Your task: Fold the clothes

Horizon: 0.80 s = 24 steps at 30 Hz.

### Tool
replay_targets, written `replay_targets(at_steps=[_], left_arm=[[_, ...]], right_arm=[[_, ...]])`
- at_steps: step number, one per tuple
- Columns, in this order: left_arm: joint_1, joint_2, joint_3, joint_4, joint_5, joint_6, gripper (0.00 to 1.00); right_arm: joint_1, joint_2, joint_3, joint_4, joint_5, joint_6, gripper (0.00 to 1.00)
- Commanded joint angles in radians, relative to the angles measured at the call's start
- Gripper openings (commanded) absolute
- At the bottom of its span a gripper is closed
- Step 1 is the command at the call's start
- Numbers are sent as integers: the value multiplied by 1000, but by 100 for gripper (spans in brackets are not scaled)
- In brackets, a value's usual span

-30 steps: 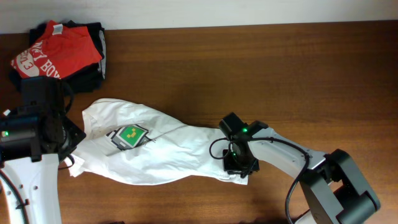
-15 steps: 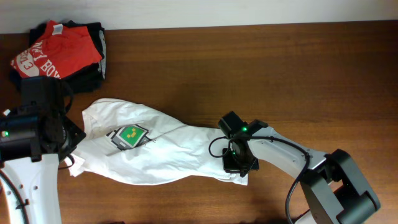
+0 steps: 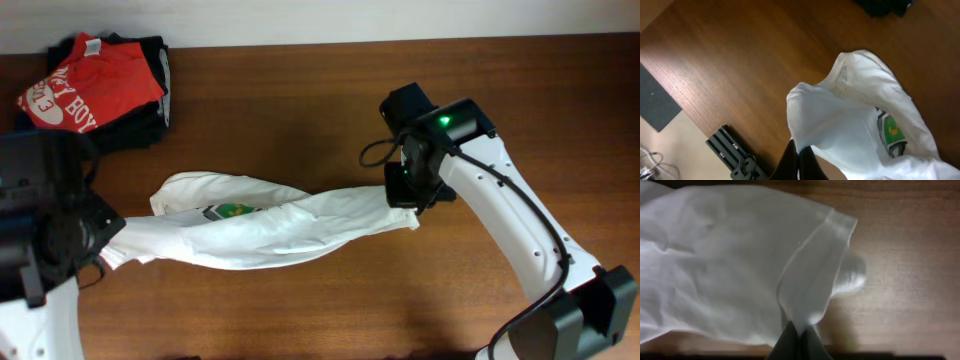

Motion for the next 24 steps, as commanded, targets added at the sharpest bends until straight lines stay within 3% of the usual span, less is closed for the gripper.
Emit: replay_targets(at_steps=[1,3,4,5,6,7,11,15,17,20,24], left_arm=[[-3,-22,12,-1,97,31,0],[-3,-22,-12,-1,110,31,0],[-3,-22,-34,-1,110,31,0],[-3,-22,-65,-1,109,31,0],[-3,-22,-90,0,109,31,0],[-3,-22,-119,6,109,31,0],[-3,-21,-204,41,109,31,0],[-3,-22,-229,55,109,31,0],[-3,-22,-229,55,101,31,0],[-3,-22,-229,51,94,31,0],[-3,-22,-229,55,94,31,0]], right_arm=[[-4,2,-186,63,31,-32,5],[-4,2,-315,152,16,-32,6],[-4,2,-383,203,-13,-32,14],[-4,2,-442,249,-47,-32,36],[-4,2,-465,266,-58,-32,78],[-4,2,-475,262,-60,-32,96],[-3,2,-467,246,-94,-33,99],[61,2,-480,244,-251,-85,90],[115,2,-494,248,-261,-51,79],[176,2,-551,276,-142,105,78],[160,3,-644,404,-135,127,71]])
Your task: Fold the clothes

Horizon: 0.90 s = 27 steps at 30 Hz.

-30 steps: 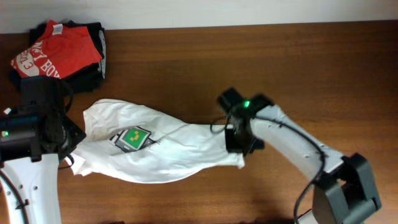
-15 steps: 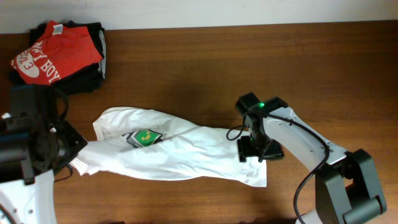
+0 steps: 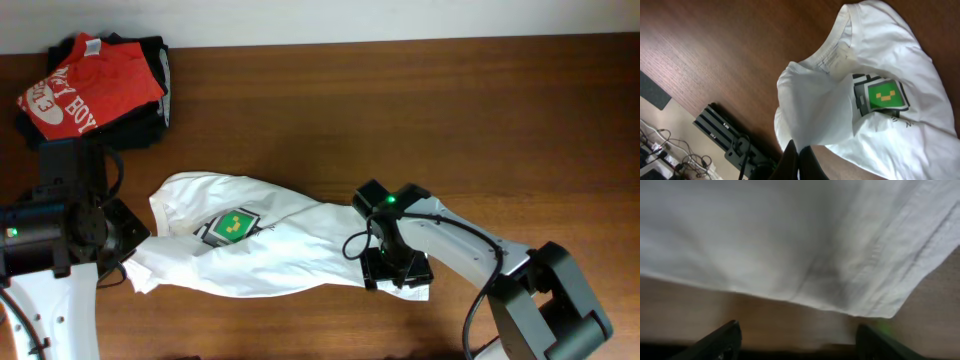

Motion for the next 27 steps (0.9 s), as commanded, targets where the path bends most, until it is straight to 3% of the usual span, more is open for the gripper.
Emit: replay_targets(at_steps=[1,5,11,14,17,21,27], left_arm=[[-2,-5,-4,4,-14,13,0],[-2,-5,-4,7,-14,13,0],[-2,-5,-4,6,-15,13,0],[-2,-5,-4,6,-15,13,0],[-2,-5,-4,6,-15,13,0],[-2,-5,-3,10,-14,13,0],[-2,-17,42,-7,-14,18,0]], right_arm=[[-11,-6,-53,70,34,52,69],[-10,-6,-53,120,18,53,57],[-10,-5,-60,138,16,53,53],[-10,-5,-86,169,16,69,34],[-11,-5,-100,189,16,78,4],[-47,-7,-37,130,39,77,4],[-122,-69,232,-130,69,-10,4]])
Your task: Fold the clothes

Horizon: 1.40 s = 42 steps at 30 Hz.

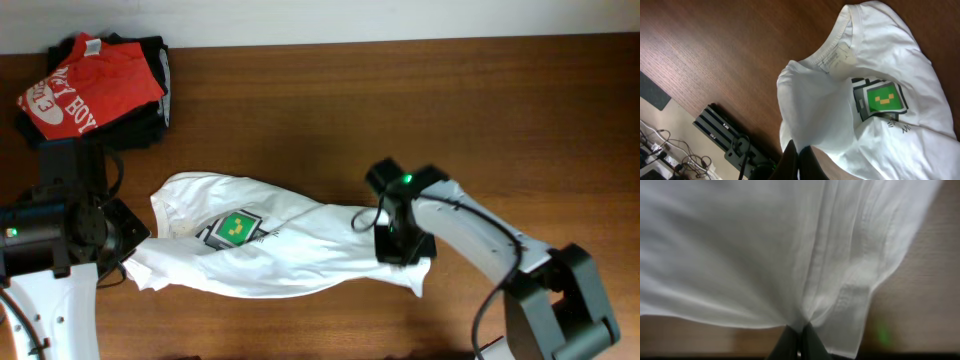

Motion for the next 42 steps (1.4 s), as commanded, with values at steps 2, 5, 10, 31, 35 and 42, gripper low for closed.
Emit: replay_targets(at_steps=[2,5,10,31,35,42], left_arm=[[-2,-23,78,-25,-14,30,0],[-2,-29,158,-53,-3,69,0],[-2,-88,235,-53,5,99,0],[-1,-151,738,-11,66,130,1],[-1,-77,764,-14,27,131,1],[-1,-77,970,-51,72,134,1]], right_arm=[[-30,-94,183,-129,64,-47,4],[-47,-156,263,-180,76,-50,4],[-86,-299,292,-200,76,-63,4],[-243,-424,829,-469,93,-139,4],[-243,-409,842,-453,91,-141,4],[-243,-476,924,-531,94,-94,4]])
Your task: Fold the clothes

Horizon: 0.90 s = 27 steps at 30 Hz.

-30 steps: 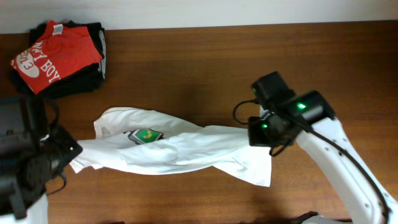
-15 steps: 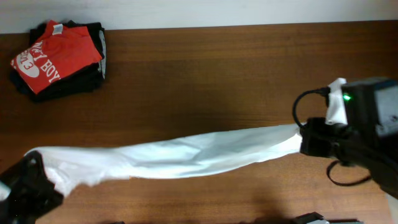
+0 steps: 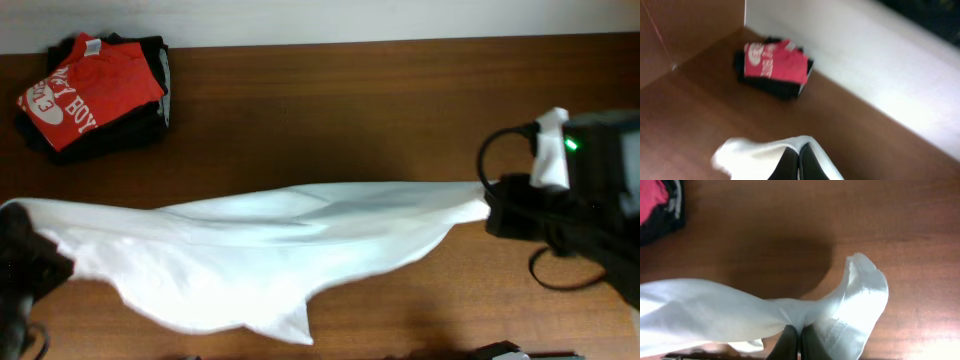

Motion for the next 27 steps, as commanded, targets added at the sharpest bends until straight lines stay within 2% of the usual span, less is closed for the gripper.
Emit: replay_targets(at_steps=[1,4,7,11,12,14,17,18,19,20,21,22,25,27], left_arm=[[-1,-36,109,10,15,-12,0],[-1,31,78,45,43,-33,0],[-1,203,56,112,64,-32,1],[-2,502,56,248,74,-32,1],[-2,603,56,326,96,-32,0],[-5,763,56,428,157,-32,7],[-20,927,56,468,252,-32,30],[-28,966,56,462,272,-25,37],[-33,979,56,455,278,-18,49],[-41,983,56,440,277,-1,99],[-52,982,58,417,278,16,99],[-61,978,64,387,277,33,99],[-81,959,77,195,273,37,99],[-81,954,77,30,269,37,99]], right_arm=[[-8,-43,40,-5,48,19,4],[-8,-15,39,43,106,19,4],[-10,105,39,122,121,19,6],[-89,370,39,278,100,14,9],[-111,444,39,349,99,0,11],[-147,560,39,428,72,-19,12],[-192,653,39,467,71,-39,12],[-211,656,39,457,67,-46,18],[-225,652,40,439,49,-68,34],[-239,641,43,412,-7,-102,66],[-244,632,47,386,-79,-143,86],[-244,625,50,364,-141,-183,88],[-226,629,44,298,-188,-256,88],[-202,644,16,291,-185,-267,71]])
